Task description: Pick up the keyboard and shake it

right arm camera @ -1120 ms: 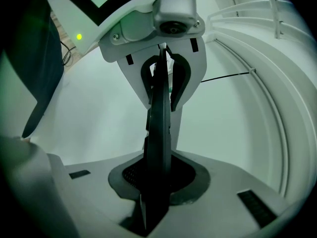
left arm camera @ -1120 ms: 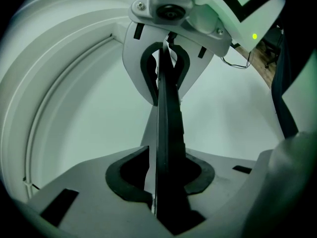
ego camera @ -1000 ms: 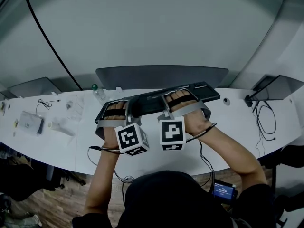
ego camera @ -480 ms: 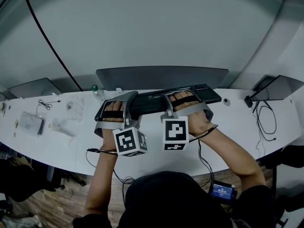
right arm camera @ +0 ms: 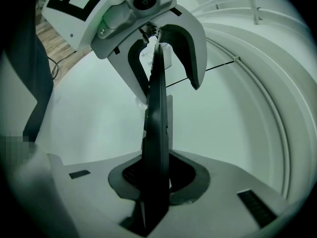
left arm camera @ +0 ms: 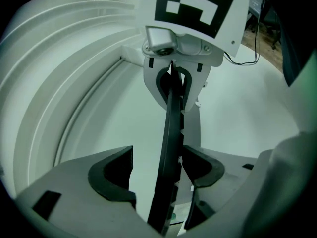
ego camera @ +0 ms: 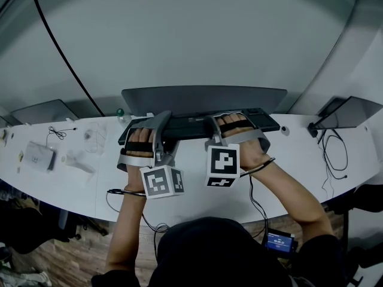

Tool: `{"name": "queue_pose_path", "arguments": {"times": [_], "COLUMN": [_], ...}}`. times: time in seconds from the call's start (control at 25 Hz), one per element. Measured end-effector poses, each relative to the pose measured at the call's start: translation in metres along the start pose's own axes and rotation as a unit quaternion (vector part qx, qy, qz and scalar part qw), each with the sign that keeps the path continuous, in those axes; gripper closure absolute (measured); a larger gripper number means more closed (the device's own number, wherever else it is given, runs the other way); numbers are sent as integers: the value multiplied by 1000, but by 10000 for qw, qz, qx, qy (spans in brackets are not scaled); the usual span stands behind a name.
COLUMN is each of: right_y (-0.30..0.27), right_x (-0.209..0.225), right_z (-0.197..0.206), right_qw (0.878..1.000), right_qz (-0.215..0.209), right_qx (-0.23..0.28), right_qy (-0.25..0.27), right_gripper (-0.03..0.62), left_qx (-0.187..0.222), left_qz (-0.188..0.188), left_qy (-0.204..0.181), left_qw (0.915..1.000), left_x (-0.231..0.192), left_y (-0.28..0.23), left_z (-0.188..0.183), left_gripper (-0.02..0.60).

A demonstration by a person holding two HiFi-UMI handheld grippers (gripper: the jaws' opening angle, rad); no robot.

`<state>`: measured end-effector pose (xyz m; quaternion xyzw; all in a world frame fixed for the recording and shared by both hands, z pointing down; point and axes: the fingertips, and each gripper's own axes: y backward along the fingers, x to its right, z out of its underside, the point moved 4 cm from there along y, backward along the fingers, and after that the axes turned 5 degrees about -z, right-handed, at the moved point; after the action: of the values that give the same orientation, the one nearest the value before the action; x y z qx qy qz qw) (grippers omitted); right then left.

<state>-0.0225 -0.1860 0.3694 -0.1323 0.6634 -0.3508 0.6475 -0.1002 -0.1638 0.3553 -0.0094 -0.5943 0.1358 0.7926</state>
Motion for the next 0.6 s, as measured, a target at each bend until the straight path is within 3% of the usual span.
{"name": "queue_pose_path", "arguments": {"times": [0.16, 0.6], "right_y": [2, 3], "right_x": [6, 11], "right_z": [7, 24], "right_qw": [9996, 9938], "right_qz": [39, -124], "right_qx": [-6, 163], "right_qy": [-286, -1094], "right_gripper": [507, 507], "left_qx": [71, 395], "left_qz": [-296, -549], "left_qy": [62, 472], "left_qw": [9995, 9966], "left_x": [-12, -36], "left_y": [8, 28], "left_z": [-1, -11], "left_gripper": [268, 268]}}
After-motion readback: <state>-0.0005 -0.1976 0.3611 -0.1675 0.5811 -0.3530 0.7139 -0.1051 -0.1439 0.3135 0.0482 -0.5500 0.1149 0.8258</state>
